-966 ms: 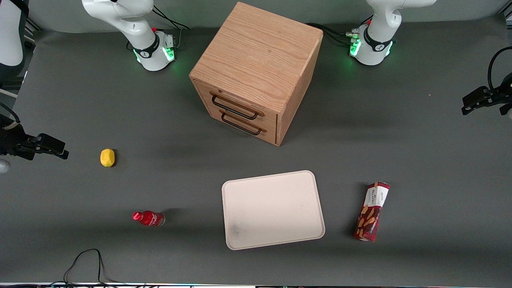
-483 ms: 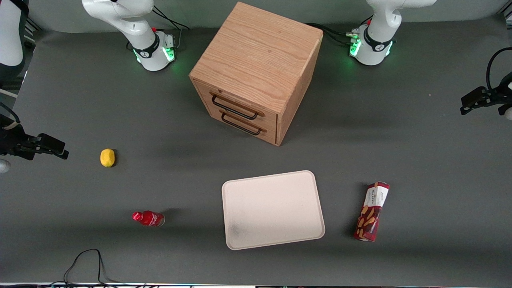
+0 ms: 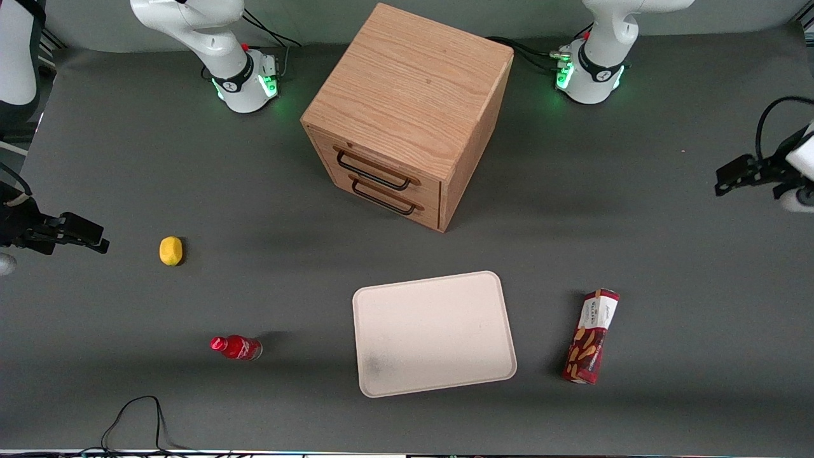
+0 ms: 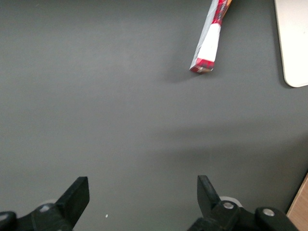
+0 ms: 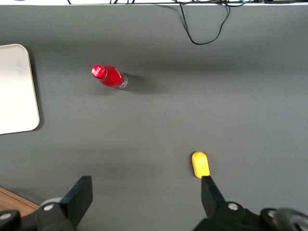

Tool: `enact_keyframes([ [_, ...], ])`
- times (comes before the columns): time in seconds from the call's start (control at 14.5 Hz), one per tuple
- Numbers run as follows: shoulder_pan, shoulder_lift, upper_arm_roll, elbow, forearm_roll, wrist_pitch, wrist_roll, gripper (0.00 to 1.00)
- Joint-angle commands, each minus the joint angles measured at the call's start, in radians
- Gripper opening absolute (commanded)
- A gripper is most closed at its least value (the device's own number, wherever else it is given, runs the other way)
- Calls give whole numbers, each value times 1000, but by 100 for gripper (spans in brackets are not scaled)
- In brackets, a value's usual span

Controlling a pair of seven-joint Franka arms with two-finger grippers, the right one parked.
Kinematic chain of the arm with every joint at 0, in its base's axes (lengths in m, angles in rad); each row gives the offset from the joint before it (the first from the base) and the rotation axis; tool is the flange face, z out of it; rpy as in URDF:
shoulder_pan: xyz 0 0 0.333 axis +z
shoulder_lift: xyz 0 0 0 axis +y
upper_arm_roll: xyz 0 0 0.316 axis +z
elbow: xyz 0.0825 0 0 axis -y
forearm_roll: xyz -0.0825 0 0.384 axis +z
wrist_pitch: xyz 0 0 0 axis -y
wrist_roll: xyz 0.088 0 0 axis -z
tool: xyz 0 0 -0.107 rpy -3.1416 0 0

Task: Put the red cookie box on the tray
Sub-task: 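Move the open left gripper down over the red plaid cookie box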

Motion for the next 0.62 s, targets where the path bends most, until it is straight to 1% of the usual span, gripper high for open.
enact_keyframes([
  [0.0,-41,189,7,155,-19,44,87,100],
  [0.28,-88,350,6,227,-42,134,177,100],
  [0.55,-120,484,6,236,-43,274,241,100],
])
